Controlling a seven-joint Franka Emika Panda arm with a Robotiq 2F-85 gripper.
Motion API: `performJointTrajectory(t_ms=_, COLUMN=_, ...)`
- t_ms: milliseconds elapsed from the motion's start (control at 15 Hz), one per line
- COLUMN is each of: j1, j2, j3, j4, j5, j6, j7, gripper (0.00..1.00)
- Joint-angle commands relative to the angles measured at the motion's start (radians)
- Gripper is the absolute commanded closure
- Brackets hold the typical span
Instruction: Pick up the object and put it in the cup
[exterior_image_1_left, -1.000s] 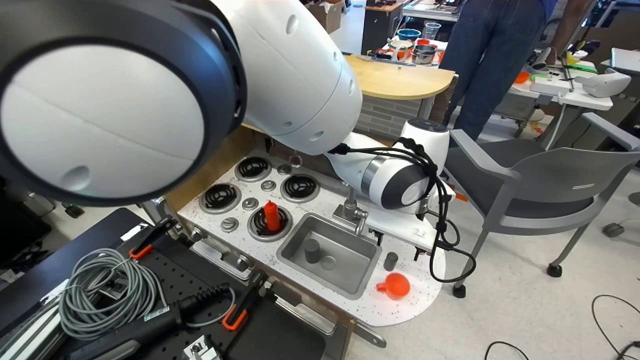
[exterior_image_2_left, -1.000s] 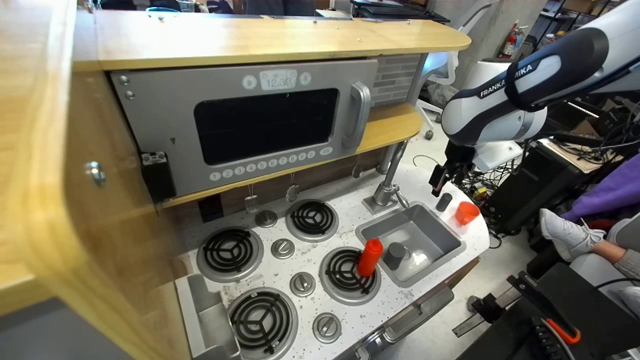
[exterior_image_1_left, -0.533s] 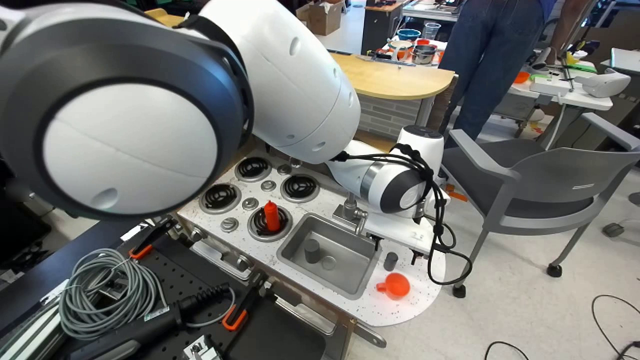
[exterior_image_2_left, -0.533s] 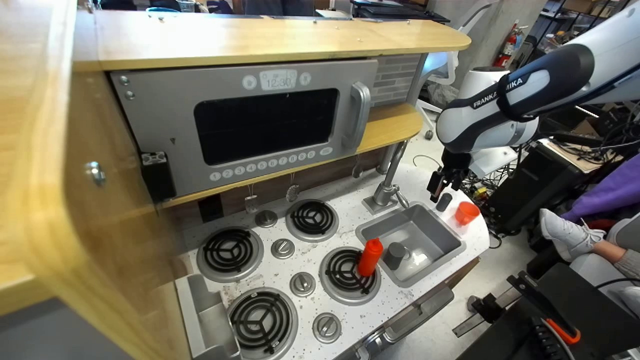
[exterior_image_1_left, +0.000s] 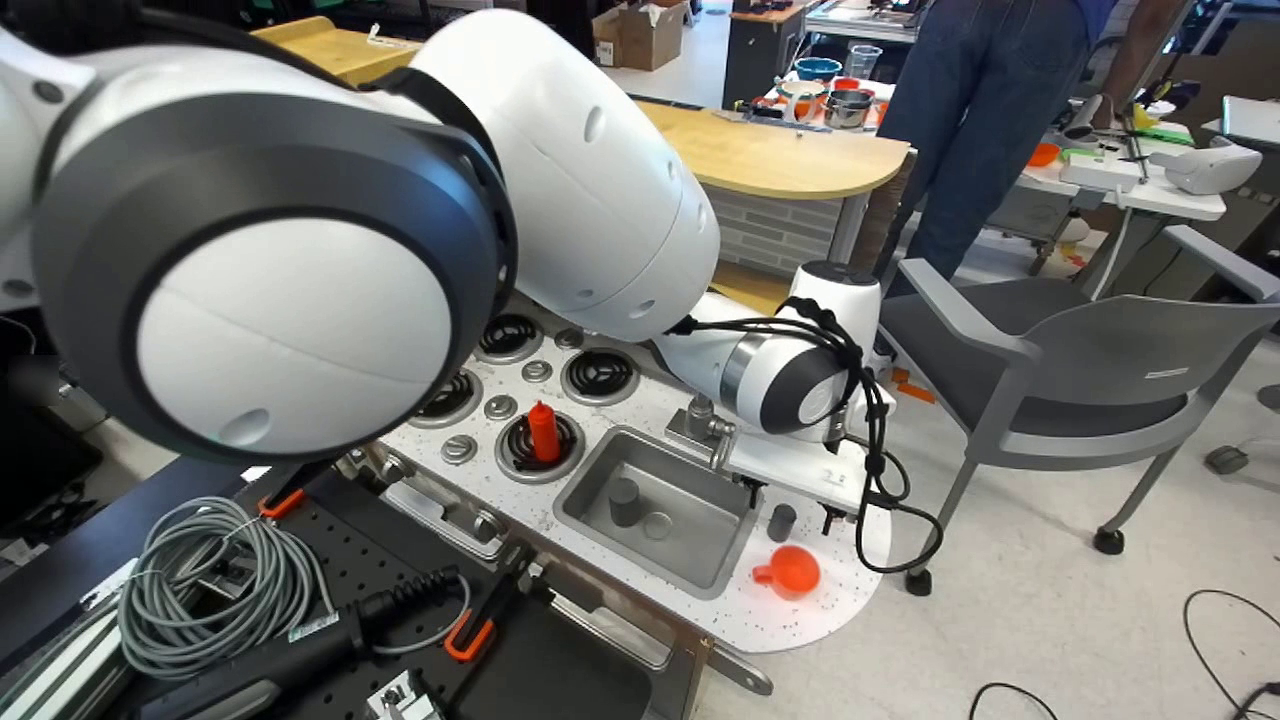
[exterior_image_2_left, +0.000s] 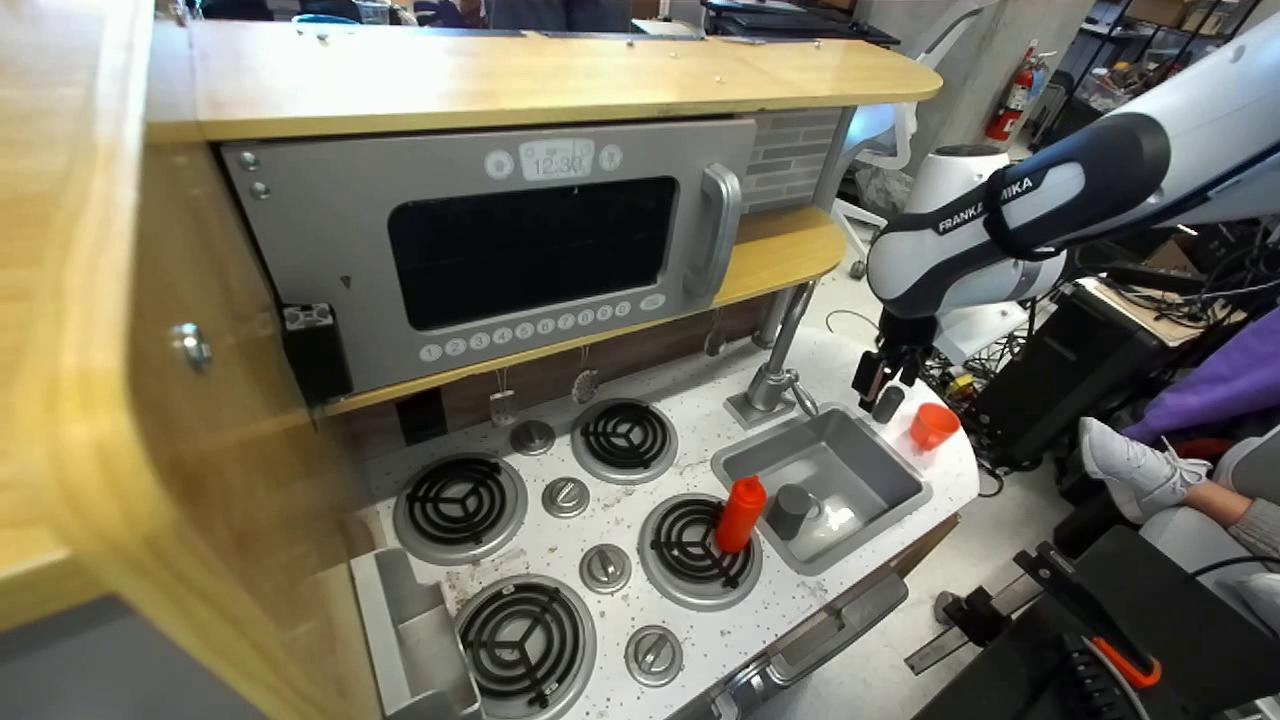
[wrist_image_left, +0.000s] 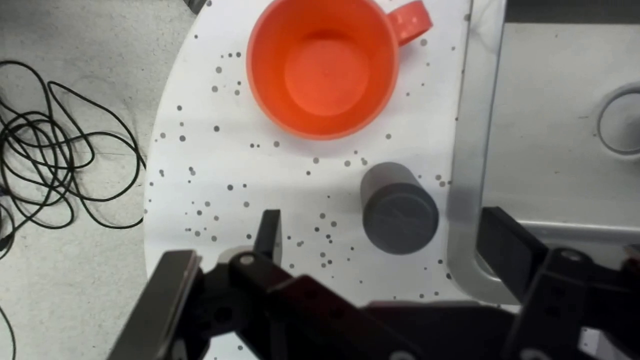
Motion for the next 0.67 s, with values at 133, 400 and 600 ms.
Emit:
performJointTrajectory(t_ms=133, j1=0.005, j2=0.035, j3=-0.006, j4=0.052, j5=-0.037, j6=-0.031, j7=0.005, gripper=0.00)
performJointTrajectory(t_ms=400, j1=-0.003, j2=0.035, j3=-0.007, j4=0.053, j5=-0.036, j6=-0.034, j7=-0.002, gripper=0.00)
performJointTrajectory(t_ms=600, j1=-0.003, j2=0.032, j3=-0.008, j4=0.049, j5=-0.036, j6=-0.034, j7=-0.003, gripper=0.12)
